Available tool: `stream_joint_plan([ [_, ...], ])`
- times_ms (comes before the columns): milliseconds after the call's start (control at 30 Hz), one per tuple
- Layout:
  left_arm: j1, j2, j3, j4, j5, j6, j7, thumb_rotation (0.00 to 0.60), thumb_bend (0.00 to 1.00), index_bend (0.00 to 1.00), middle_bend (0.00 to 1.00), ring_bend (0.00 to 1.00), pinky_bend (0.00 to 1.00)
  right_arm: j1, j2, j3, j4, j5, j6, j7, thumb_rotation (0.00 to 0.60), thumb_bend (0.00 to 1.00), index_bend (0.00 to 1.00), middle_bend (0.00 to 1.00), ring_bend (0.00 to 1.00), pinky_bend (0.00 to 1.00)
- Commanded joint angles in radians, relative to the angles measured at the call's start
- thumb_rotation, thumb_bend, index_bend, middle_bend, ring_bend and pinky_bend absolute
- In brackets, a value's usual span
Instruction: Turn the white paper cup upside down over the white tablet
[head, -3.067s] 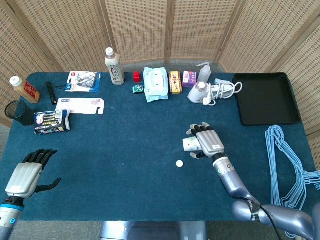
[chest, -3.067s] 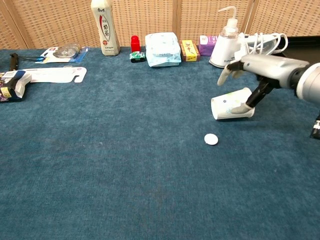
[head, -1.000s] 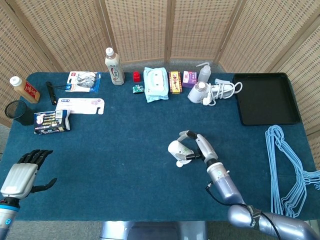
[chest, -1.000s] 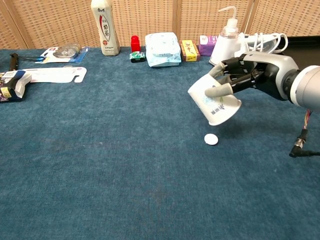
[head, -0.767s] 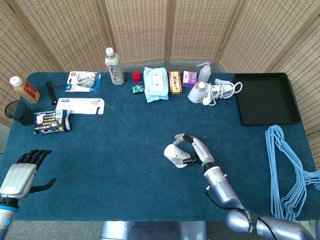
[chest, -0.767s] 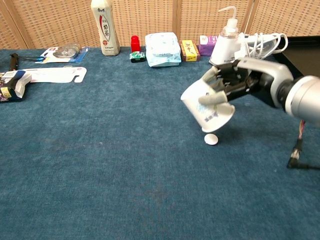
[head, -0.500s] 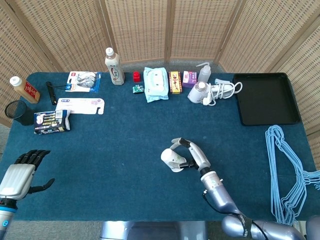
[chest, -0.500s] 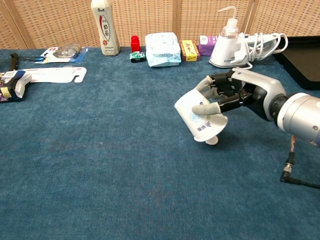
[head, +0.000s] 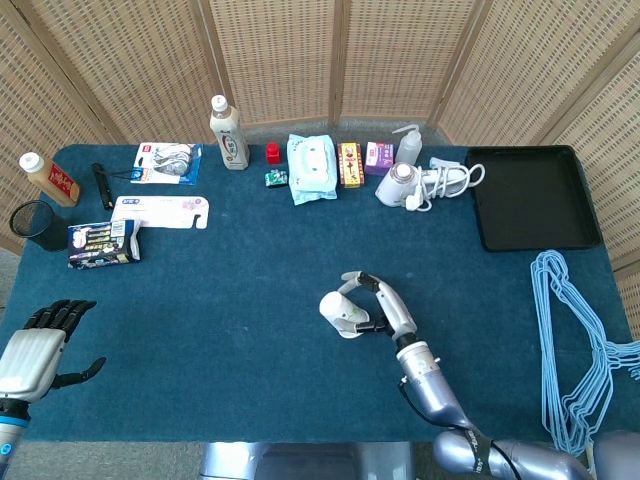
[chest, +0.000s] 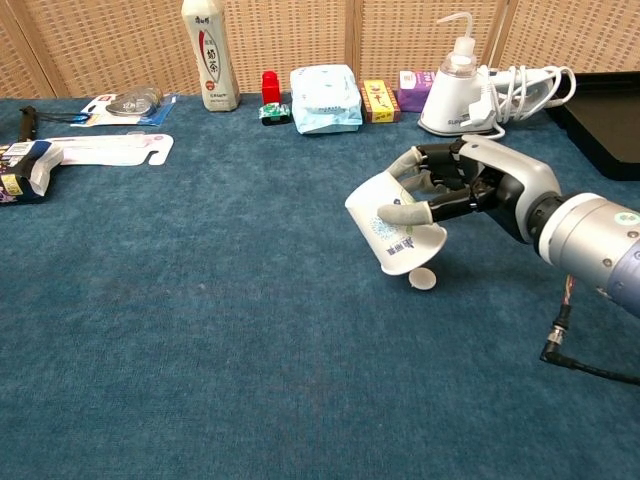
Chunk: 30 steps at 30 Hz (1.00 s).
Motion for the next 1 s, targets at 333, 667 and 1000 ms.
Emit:
stream_joint_plan([
  [333, 0.0, 0.0, 0.0, -0.008, 0.004, -0.001, 0.009, 0.331, 0.25, 0.12, 0.18, 0.12, 0.16, -0.016, -0.012, -0.025, 0.045, -0.031, 0.011, 0.024, 0.564, 0.25, 0.46, 0.25, 0.23, 0.07],
  [667, 0.001, 0.003, 0.0, -0.019, 0.007, 0.002, 0.02, 0.328, 0.25, 0.12, 0.18, 0.12, 0.16, -0.031, -0.019, -0.038, 0.074, -0.054, 0.021, 0.049, 0.569, 0.25, 0.45, 0.25, 0.23, 0.07],
  [1000, 0.007, 0.007, 0.002, -0.015, 0.008, 0.008, 0.011, 0.328, 0.25, 0.12, 0.18, 0.12, 0.16, -0.039, -0.015, -0.05, 0.086, -0.062, 0.02, 0.039, 0.565, 0.25, 0.43, 0.24, 0.22, 0.07],
])
